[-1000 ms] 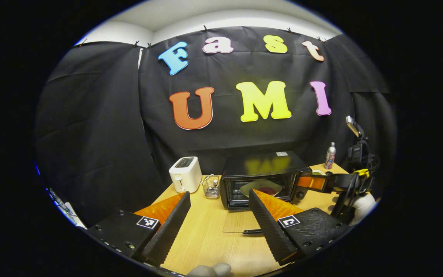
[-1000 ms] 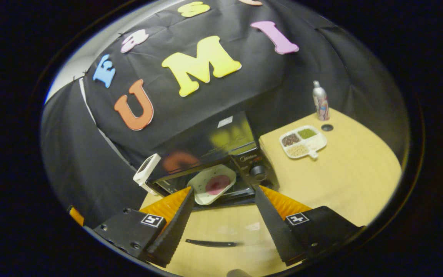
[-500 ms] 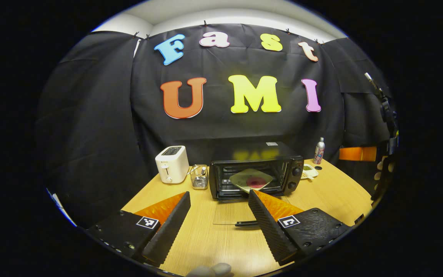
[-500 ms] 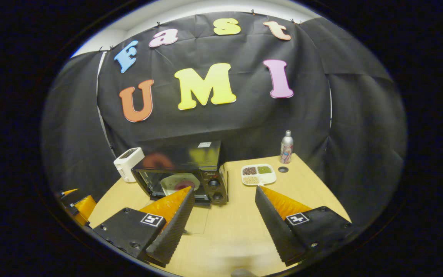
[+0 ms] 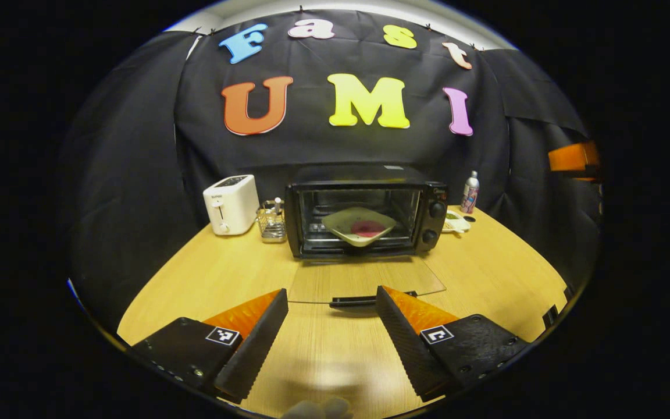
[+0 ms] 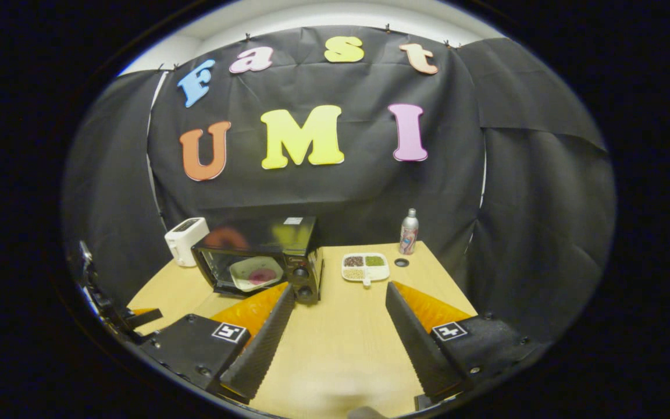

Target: Open the electric oven with the left hand, put the food in, and close the electric oven.

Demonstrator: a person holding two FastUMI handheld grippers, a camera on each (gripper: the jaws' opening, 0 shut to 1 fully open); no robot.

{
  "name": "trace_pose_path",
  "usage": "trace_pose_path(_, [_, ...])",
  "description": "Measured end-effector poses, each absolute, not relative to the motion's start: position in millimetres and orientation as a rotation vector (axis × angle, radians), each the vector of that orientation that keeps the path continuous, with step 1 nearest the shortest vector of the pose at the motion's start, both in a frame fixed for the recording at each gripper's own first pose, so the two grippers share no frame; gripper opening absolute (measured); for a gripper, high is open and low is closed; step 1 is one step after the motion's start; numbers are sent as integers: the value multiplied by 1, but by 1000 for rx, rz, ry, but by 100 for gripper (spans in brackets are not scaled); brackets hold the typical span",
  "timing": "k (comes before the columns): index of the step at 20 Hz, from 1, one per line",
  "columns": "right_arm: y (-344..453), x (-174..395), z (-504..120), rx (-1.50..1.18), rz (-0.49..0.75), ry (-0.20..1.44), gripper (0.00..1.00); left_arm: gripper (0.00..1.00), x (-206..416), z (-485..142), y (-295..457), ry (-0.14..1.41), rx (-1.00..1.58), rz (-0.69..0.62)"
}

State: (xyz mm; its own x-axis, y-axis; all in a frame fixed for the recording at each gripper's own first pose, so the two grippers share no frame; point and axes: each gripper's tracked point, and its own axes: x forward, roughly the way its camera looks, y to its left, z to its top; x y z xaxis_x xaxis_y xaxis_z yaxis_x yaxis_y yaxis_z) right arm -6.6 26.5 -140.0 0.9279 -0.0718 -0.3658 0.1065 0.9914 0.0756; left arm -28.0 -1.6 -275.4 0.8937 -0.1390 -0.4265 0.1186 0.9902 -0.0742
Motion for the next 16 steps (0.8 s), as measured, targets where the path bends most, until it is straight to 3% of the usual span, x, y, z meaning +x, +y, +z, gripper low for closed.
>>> trace_pose_path(6, [0,-17,-133,4,-88,393,100,97,-23,-332,-43,543,-85,-153])
trace_pose_path(11, [-17,-23,-134,2,-103,413,96,100,-14,-363,-64,585,-77,-160])
trace_pose_path(15, [-22,-28,-134,-16,-110,425,96,96,-5,-379,-73,599,-35,-179])
trace_pose_path(16, [-23,-28,-134,-19,-114,428,100,97,-3,-382,-73,602,-30,-177])
